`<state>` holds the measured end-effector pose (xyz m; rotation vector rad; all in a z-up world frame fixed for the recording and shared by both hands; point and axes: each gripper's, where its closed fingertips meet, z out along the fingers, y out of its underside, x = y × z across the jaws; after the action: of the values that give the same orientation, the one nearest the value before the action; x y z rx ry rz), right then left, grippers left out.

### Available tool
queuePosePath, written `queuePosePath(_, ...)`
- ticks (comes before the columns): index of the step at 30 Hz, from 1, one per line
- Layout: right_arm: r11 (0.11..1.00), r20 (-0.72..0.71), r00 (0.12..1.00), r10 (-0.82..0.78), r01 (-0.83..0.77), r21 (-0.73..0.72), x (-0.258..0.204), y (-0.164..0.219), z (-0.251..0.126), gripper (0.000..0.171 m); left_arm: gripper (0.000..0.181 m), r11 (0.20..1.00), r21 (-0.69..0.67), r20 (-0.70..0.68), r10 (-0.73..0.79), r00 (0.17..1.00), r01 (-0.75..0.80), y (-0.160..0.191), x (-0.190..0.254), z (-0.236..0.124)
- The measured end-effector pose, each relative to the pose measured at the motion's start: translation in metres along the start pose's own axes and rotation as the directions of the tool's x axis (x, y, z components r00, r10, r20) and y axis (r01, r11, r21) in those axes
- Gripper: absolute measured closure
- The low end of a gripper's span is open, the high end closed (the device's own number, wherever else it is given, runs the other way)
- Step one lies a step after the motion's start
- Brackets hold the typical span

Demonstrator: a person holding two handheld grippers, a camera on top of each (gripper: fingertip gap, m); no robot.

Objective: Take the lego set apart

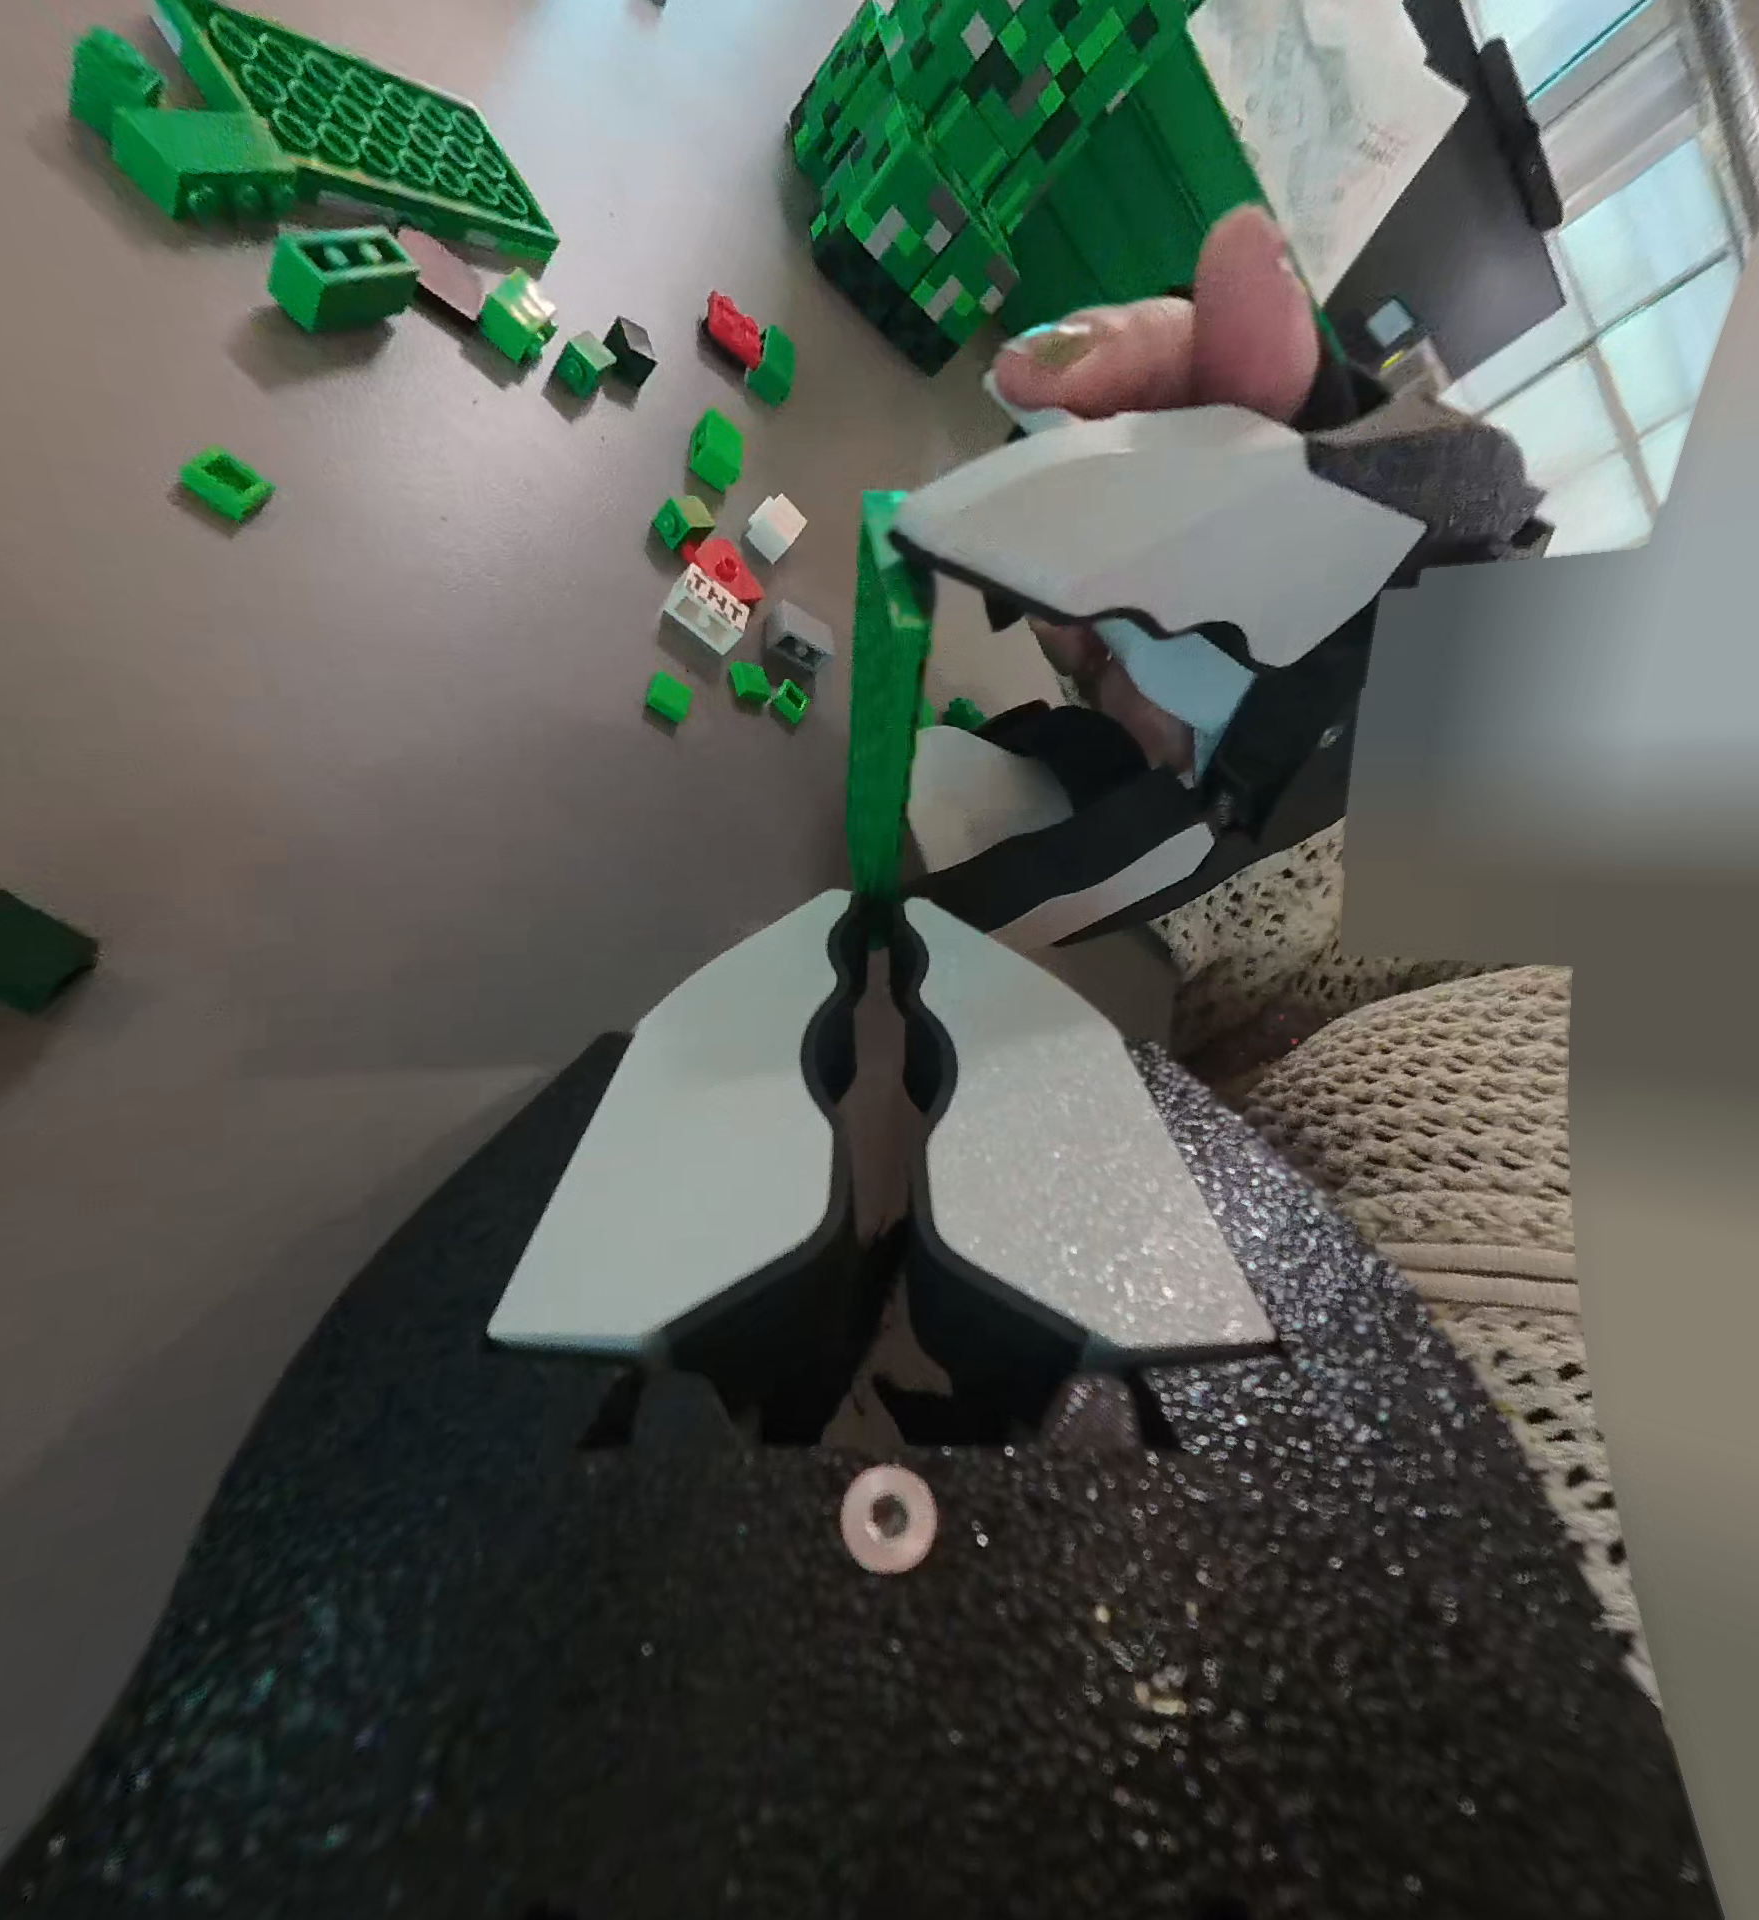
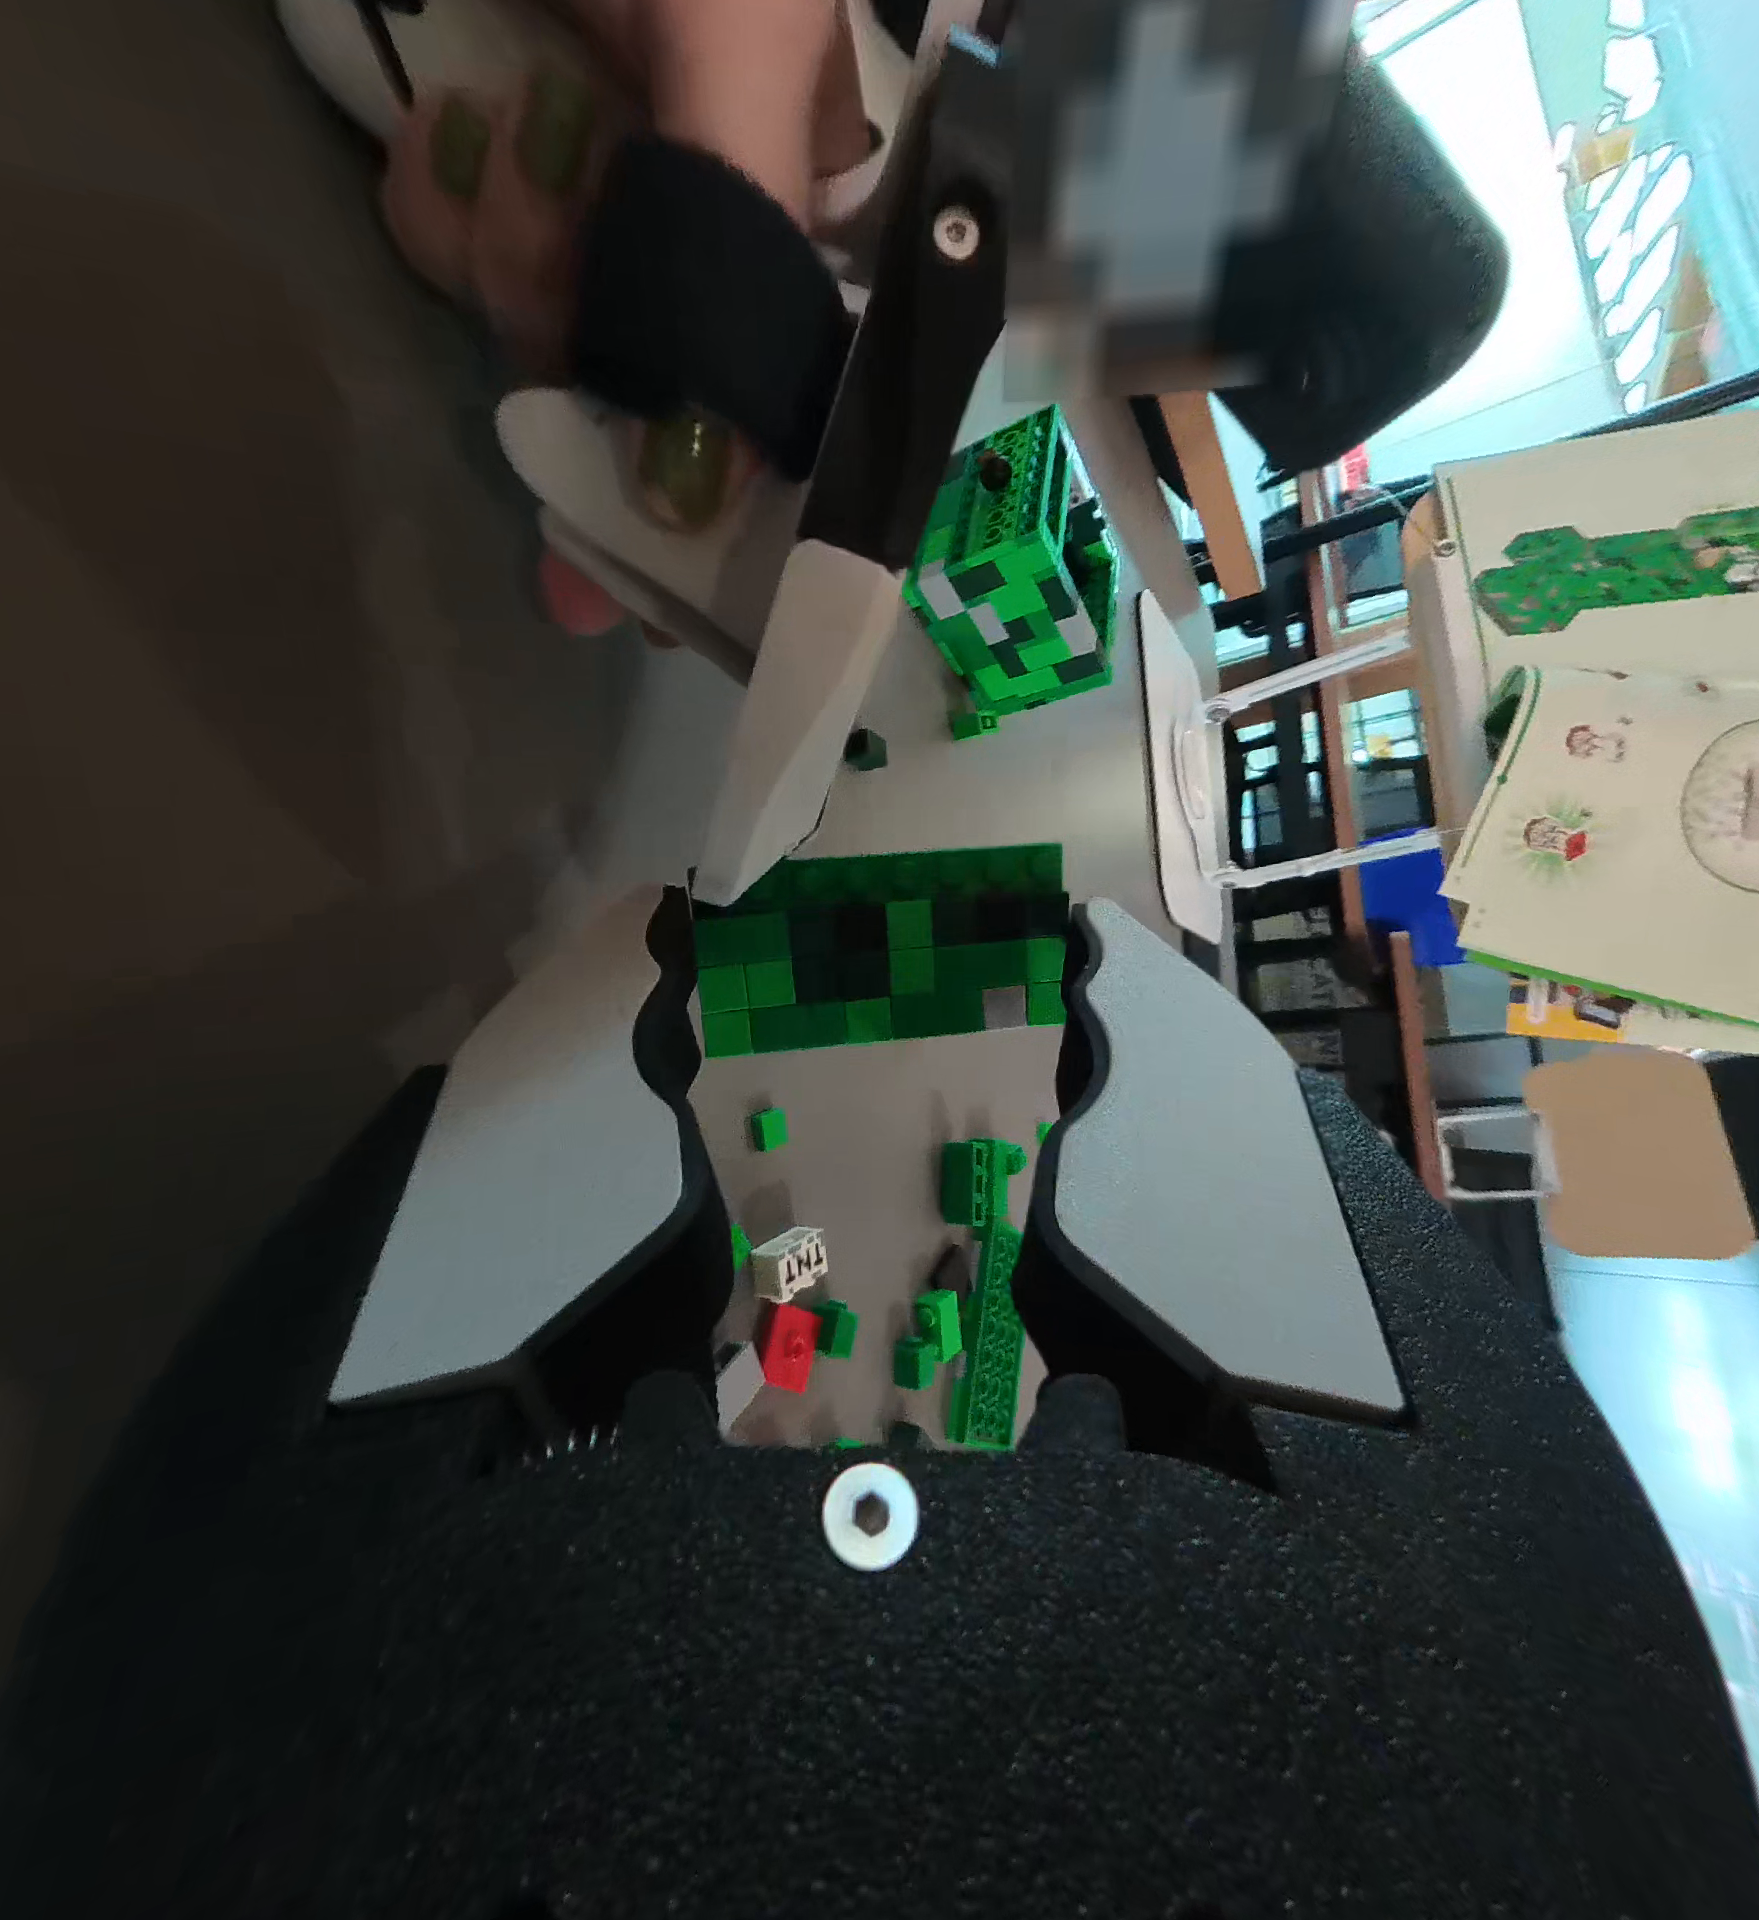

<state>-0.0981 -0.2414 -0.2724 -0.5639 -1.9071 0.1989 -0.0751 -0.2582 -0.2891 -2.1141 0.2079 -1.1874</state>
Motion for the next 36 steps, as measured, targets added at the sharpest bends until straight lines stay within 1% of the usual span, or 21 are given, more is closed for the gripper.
queuePosePath(4,0.996,0.074,0.994,0.084,-0.084,0.002,-0.004,0.002,-0.002,0.104,0.177,0.995,-0.028,0.013,0.1,0.995,-0.1,0.003,0.004,0.002)
queuePosePath(6,0.995,0.098,0.99,0.099,-0.099,-0.002,-0.007,0.003,-0.004,0.104,0.177,0.986,-0.046,0.029,0.162,0.986,-0.161,0.005,0.005,0.004)
queuePosePath(8,0.994,0.118,0.987,0.109,-0.109,-0.001,-0.008,0.003,-0.005,0.104,0.176,0.972,-0.064,0.042,0.229,0.973,-0.226,0.005,0.007,0.005)
queuePosePath(10,0.993,0.142,0.983,0.117,-0.118,0.0,-0.011,0.003,-0.006,0.104,0.176,0.94,-0.101,0.074,0.334,0.94,-0.326,0.008,0.007,0.006)
queuePosePath(12,0.995,0.155,0.983,0.101,-0.102,-0.001,-0.013,0.004,-0.006,0.104,0.175,0.903,-0.133,0.11,0.423,0.899,-0.409,0.009,0.006,0.008)
queuePosePath(16,0.997,0.158,0.985,0.074,-0.075,0.0,-0.015,0.004,-0.006,0.104,0.175,0.87,-0.161,0.137,0.488,0.862,-0.466,0.011,0.005,0.009)
queuePosePath(23,0.999,0.178,0.984,0.017,-0.022,0.03,-0.018,0.0,-0.009,0.104,0.174,0.766,-0.267,0.157,0.633,0.758,-0.585,0.016,0.009,0.008)
queuePosePath(24,0.999,0.18,0.984,0.002,-0.008,0.032,-0.019,-0.001,-0.01,0.105,0.181,0.75,-0.278,0.141,0.65,0.747,-0.6,0.017,0.011,0.008)
queuePosePath(25,1.0,0.225,0.974,-0.03,0.031,0.001,-0.026,0.005,-0.01,0.105,0.181,0.704,-0.313,0.202,0.706,0.679,-0.638,0.012,0.003,0.003)
queuePosePath(26,1.0,0.23,0.973,-0.025,0.023,0.011,-0.029,0.003,-0.009,0.105,0.181,0.646,-0.363,0.24,0.761,0.602,-0.672,0.009,-0.003,-0.002)
queuePosePath(27,0.999,0.224,0.974,-0.023,0.013,0.044,-0.03,-0.002,-0.008,0.105,0.181,0.637,-0.359,0.232,0.769,0.596,-0.682,0.008,0.001,-0.004)
queuePosePath(29,0.999,0.182,0.983,-0.015,0.008,0.039,-0.022,-0.005,-0.008,0.105,0.181,0.699,-0.271,0.221,0.714,0.664,-0.661,0.002,0.011,-0.004)
queuePosePath(30,0.999,0.166,0.986,-0.001,-0.006,0.04,-0.019,-0.005,-0.007,0.106,0.181,0.721,-0.258,0.218,0.692,0.689,-0.643,0.002,0.01,-0.006)
queuePosePath(31,0.999,0.142,0.99,0.007,-0.013,0.041,-0.016,-0.003,-0.007,0.151,0.181,0.748,-0.249,0.222,0.663,0.715,-0.616,0.002,0.008,-0.007)
queuePosePath(32,0.997,0.08,0.997,0.009,-0.015,0.075,-0.008,-0.005,-0.008,0.156,0.181,0.775,-0.235,0.235,0.631,0.74,-0.586,0.0,0.005,-0.007)
queuePosePath(33,0.997,0.046,0.999,0.0,-0.004,0.082,-0.004,-0.005,-0.009,0.16,0.179,0.803,-0.215,0.246,0.596,0.764,-0.556,-0.002,0.003,-0.008)
queuePosePath(34,0.996,0.015,1.0,0.007,-0.008,0.084,0.002,-0.006,-0.01,0.158,0.175,0.828,-0.196,0.251,0.561,0.789,-0.526,-0.003,0.001,-0.008)
queuePosePath(35,0.995,0.004,1.0,0.021,-0.021,0.092,0.004,-0.007,-0.01,0.155,0.174,0.848,-0.182,0.259,0.53,0.807,-0.498,-0.004,-0.002,-0.008)
queuePosePath(36,0.995,0.016,0.999,0.032,-0.034,0.095,0.003,-0.007,-0.01,0.154,0.175,0.861,-0.175,0.272,0.508,0.818,-0.477,-0.005,-0.006,-0.009)
